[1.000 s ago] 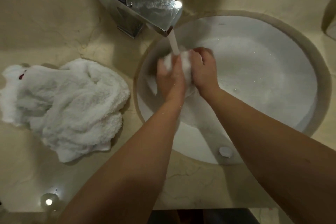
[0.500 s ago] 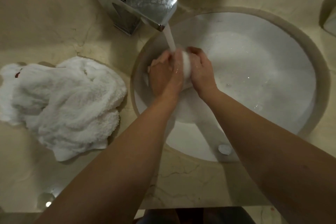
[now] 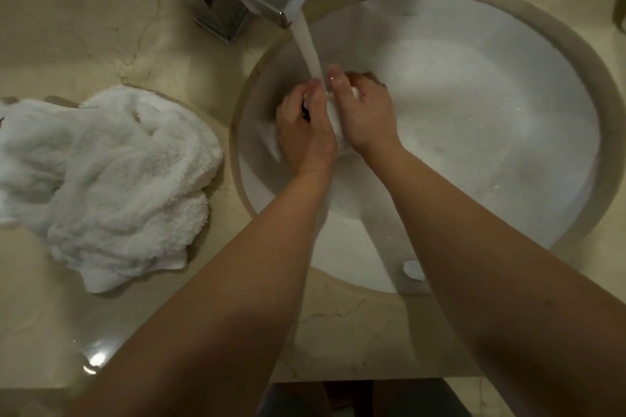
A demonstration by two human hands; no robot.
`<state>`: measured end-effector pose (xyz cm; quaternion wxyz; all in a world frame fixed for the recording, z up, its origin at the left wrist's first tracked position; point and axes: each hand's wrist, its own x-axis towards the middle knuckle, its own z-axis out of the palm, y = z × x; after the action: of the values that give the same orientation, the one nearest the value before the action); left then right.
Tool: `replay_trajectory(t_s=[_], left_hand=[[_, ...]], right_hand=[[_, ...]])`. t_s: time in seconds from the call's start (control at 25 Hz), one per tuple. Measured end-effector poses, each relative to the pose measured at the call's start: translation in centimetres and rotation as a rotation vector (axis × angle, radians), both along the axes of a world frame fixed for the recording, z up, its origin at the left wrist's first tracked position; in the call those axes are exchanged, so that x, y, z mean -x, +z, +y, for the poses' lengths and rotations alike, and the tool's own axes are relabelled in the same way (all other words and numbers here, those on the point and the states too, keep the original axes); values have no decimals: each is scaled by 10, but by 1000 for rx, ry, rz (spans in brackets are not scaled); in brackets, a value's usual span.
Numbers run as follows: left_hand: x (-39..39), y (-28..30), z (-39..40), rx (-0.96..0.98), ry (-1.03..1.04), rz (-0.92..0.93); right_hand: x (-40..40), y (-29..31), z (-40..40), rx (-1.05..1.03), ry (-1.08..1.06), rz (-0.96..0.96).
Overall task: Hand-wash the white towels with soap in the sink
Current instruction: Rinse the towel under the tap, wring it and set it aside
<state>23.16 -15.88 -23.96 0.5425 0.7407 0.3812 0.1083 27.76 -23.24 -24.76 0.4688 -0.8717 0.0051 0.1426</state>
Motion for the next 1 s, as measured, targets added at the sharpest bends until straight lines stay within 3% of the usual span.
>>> replay_trajectory(t_s=[0.08,0.32,0.56,0.68,0.92,1.0], left_hand=[[-2,-2,-7,37,-69,33],[-3,-27,-9,-104,-208,98],[-17,-35,-2,-225,-334,101],[-23,-35,2,-100,-319,110],[-28,-41,5,-286,-349,130],[-31,-44,6,-305,-325,108]], right_hand=[[3,-11,-3,-39,-75,64],[13,-19,-10,-90,-137,166],[-7,-23,-2,55,-121,135],[-19,-28,-2,42,-76,145],[-43,-24,-1,275,131,146],[-44,-22,-2,263,94,149]])
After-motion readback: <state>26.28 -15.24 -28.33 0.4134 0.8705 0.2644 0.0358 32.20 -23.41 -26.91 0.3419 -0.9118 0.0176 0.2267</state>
